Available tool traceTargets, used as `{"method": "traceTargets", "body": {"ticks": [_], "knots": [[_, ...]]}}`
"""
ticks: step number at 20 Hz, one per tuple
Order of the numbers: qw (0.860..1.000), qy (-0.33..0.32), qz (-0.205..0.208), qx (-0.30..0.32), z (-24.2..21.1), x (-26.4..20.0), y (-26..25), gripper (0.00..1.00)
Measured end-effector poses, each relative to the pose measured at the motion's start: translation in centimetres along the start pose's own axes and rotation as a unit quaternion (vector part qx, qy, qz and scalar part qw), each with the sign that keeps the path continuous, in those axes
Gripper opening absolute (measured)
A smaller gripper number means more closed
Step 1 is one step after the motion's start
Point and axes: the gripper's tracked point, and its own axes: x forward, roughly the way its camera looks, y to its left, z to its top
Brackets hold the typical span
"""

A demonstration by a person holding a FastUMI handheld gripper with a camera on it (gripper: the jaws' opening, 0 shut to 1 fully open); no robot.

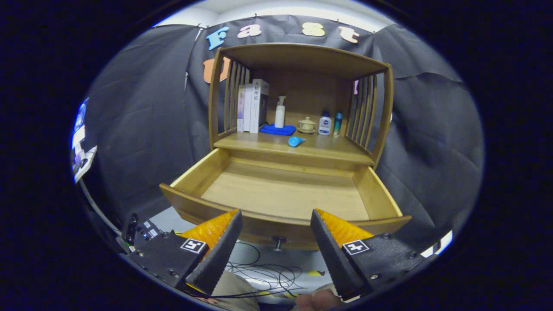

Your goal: Pull open the drawer, take out the items inside it, and place them on the countertop above the cabinet.

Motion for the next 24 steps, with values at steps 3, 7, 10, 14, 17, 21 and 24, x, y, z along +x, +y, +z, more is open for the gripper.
{"method": "traceTargets", "body": {"ticks": [3,7,10,14,17,21,24], "knots": [[1.0,-0.017,0.002,0.007,-2.7,1.9,0.9,1.0],[0.997,-0.07,-0.023,-0.016,-4.8,3.9,0.5,1.0],[0.995,-0.093,-0.037,-0.027,-5.9,5.3,0.0,1.0],[0.994,-0.1,-0.05,-0.016,-6.9,6.7,-0.7,1.0],[0.992,-0.115,-0.057,-0.005,-6.7,7.4,-0.7,1.0],[0.989,-0.129,-0.077,0.01,-6.6,7.8,-0.8,1.0],[0.989,-0.131,-0.074,0.01,-6.4,8.5,-0.8,1.0]]}}
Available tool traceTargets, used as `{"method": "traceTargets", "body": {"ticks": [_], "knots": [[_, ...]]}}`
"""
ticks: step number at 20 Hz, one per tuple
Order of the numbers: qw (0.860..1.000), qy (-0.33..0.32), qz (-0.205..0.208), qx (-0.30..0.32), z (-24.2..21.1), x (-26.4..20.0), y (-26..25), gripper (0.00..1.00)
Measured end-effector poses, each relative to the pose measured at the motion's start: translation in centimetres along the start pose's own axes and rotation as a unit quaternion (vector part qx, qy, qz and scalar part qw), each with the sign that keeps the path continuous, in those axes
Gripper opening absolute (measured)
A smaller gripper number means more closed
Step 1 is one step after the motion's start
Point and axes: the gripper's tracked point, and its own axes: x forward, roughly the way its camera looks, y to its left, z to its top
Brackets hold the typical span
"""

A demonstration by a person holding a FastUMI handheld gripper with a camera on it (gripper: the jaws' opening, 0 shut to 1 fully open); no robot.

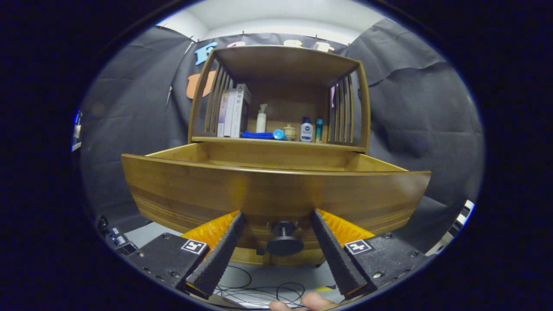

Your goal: Pull open the drawer, take out the items inside it, and place them on the countertop above the cabinet.

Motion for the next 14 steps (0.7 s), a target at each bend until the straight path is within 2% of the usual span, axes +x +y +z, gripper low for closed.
{"method": "traceTargets", "body": {"ticks": [3,14], "knots": [[1.0,0.001,0.015,0.012,0.5,1.0,-0.3,1.0],[1.0,0.008,0.017,0.015,2.7,7.1,0.0,1.0]]}}
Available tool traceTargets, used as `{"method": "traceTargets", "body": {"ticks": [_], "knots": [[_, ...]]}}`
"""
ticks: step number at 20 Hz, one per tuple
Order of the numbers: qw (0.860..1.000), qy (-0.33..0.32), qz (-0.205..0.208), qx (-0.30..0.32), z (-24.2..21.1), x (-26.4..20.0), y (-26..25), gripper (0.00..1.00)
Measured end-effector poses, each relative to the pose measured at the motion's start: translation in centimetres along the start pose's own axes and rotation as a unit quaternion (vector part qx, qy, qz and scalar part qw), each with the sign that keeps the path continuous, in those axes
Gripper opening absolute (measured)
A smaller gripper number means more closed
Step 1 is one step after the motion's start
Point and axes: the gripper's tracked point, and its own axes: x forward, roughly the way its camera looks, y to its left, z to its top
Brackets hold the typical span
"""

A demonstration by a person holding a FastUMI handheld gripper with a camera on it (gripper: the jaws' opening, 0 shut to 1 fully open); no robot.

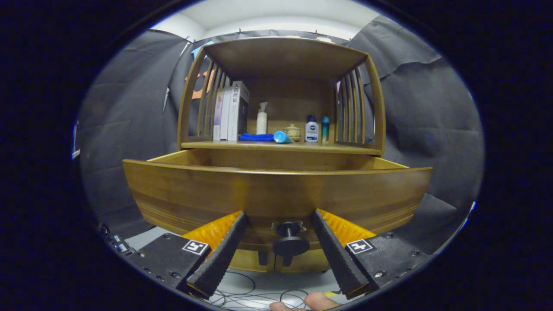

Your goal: Pull open the drawer, take out the items inside it, and place them on the countertop above the cabinet.

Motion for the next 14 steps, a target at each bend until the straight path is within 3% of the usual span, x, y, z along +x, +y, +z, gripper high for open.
{"method": "traceTargets", "body": {"ticks": [14], "knots": [[1.0,-0.006,-0.007,-0.018,2.9,9.9,0.0,1.0]]}}
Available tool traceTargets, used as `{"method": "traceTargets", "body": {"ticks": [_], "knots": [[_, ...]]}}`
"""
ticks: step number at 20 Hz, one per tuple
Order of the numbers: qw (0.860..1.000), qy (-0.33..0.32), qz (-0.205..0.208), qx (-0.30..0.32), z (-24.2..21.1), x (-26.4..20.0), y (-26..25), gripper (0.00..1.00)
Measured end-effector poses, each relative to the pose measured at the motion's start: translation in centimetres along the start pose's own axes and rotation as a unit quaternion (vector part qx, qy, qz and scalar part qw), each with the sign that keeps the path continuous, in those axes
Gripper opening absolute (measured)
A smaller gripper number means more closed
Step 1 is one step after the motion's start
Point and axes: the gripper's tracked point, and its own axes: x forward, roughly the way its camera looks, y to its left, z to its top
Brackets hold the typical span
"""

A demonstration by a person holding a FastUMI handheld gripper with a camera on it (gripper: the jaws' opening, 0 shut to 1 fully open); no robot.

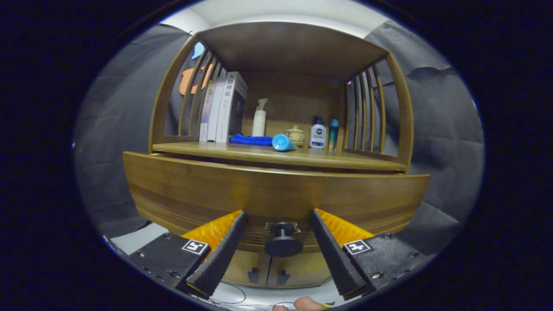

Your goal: Pull open the drawer, take out the items inside it, and place them on the countertop above the cabinet.

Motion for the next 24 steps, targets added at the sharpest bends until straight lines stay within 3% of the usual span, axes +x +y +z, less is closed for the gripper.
{"method": "traceTargets", "body": {"ticks": [11,14,17,24], "knots": [[1.0,0.0,-0.008,0.012,0.8,5.3,0.2,1.0],[0.998,0.048,-0.002,0.03,-1.3,4.8,-0.3,0.99],[0.996,0.035,0.02,0.079,-0.9,1.9,-1.4,1.0],[0.994,-0.045,0.096,0.037,3.5,-8.5,-1.5,0.97]]}}
